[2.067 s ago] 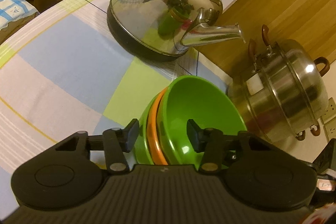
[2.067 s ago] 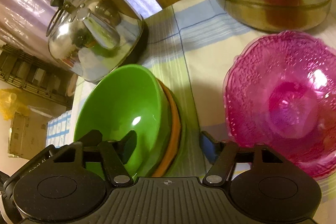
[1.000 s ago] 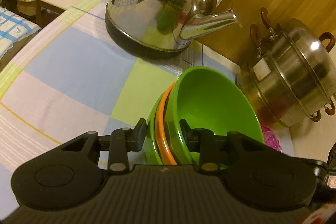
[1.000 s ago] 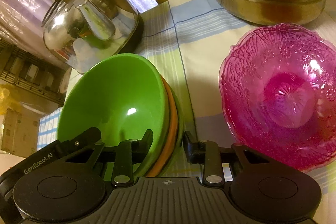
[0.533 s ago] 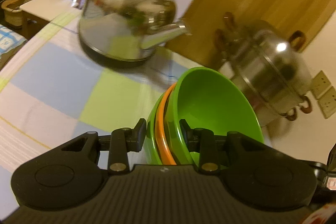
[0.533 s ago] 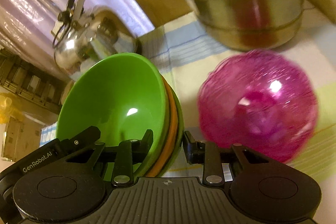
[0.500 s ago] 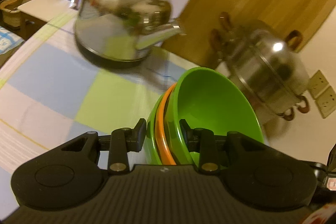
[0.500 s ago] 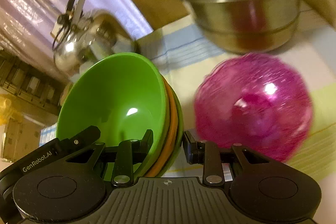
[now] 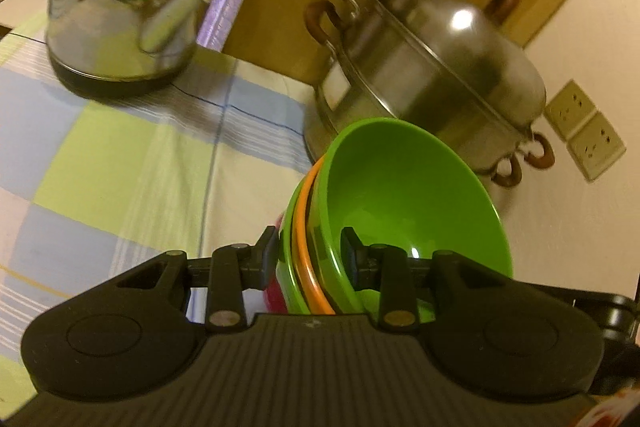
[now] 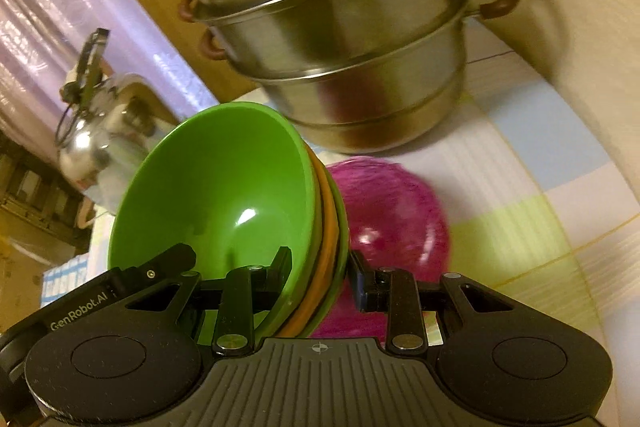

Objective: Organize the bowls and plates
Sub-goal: 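Carry the bowl stack with both grippers over the pink bowls, then lower the bowl stack onto the pink bowls and open both grippers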

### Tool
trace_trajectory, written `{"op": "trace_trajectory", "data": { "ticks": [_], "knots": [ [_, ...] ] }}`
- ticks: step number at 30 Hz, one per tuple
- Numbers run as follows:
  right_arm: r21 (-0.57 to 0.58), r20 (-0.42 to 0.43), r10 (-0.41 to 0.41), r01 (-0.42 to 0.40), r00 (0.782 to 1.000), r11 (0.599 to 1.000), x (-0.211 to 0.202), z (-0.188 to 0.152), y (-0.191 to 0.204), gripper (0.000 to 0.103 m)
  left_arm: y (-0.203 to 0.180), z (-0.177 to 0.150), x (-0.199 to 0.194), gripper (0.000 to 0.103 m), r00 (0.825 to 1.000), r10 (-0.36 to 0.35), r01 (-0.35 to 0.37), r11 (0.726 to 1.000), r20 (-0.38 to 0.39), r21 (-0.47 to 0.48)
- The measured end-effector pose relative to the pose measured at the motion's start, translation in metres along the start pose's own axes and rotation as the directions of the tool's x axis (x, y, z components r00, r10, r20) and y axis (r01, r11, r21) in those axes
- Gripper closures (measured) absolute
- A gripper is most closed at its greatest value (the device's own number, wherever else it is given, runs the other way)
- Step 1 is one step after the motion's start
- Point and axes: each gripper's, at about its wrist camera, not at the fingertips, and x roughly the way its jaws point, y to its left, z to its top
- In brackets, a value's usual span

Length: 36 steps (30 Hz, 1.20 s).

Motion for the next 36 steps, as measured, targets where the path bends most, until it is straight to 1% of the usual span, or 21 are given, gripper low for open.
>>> {"op": "trace_trajectory", "data": {
  "ticks": [6, 13, 18, 23, 24, 27, 30, 32, 33, 35, 36],
  "knots": [
    [0.034, -0.012, -0.012, 0.012, 1.000, 0.999, 0.007, 0.001, -0.028, 0.072, -0.005, -0.007, 0.023, 0.074, 0.999, -0.009, 0.009, 1.000, -0.038, 0.004],
    [0.060, -0.028, -0.007, 0.009, 1.000, 0.998, 0.021, 0.002, -0.047, 0.072, -0.006, -0.008, 0.045, 0.074, 0.998, -0.016, 0.016, 1.000, -0.066, 0.000],
    [0.068, -0.031, -0.010, 0.012, 0.999, 0.998, 0.031, 0.003, -0.052, 0.072, -0.005, -0.010, 0.056, 0.074, 0.997, -0.011, 0.011, 1.000, -0.078, 0.005],
    [0.066, -0.025, -0.006, 0.008, 1.000, 0.998, 0.035, 0.004, -0.054, 0.072, -0.005, -0.009, 0.061, 0.074, 0.998, -0.013, 0.013, 1.000, -0.069, 0.012],
    [0.066, -0.026, -0.007, 0.009, 1.000, 0.998, 0.035, 0.004, -0.053, 0.072, -0.005, -0.008, 0.061, 0.072, 0.998, -0.015, 0.015, 1.000, -0.069, 0.011],
    [0.059, -0.031, -0.010, 0.012, 0.999, 0.998, 0.037, 0.004, -0.053, 0.072, -0.005, -0.008, 0.062, 0.072, 0.998, -0.014, 0.015, 1.000, -0.068, 0.009],
    [0.076, -0.031, -0.007, 0.009, 0.999, 0.997, 0.037, 0.005, -0.054, 0.072, -0.004, -0.008, 0.062, 0.072, 0.997, -0.023, 0.023, 1.000, -0.067, -0.003],
    [0.075, -0.030, -0.001, 0.003, 1.000, 0.997, 0.037, 0.004, -0.054, 0.070, -0.003, -0.008, 0.061, 0.071, 0.998, -0.028, 0.028, 1.000, -0.064, -0.004],
    [0.072, -0.024, 0.007, -0.005, 1.000, 0.997, 0.036, 0.003, -0.055, 0.068, -0.002, -0.009, 0.061, 0.068, 0.998, -0.032, 0.031, 0.999, -0.060, -0.008],
    [0.071, 0.009, 0.036, -0.037, 0.999, 0.997, 0.030, 0.002, -0.055, 0.056, 0.000, -0.008, 0.056, 0.063, 0.999, -0.028, 0.028, 1.000, -0.045, -0.015],
    [0.069, 0.028, 0.047, -0.049, 0.999, 0.996, 0.025, 0.001, -0.055, 0.042, 0.002, -0.007, 0.052, 0.061, 0.999, -0.027, 0.027, 0.999, -0.032, -0.017]
  ]
}}
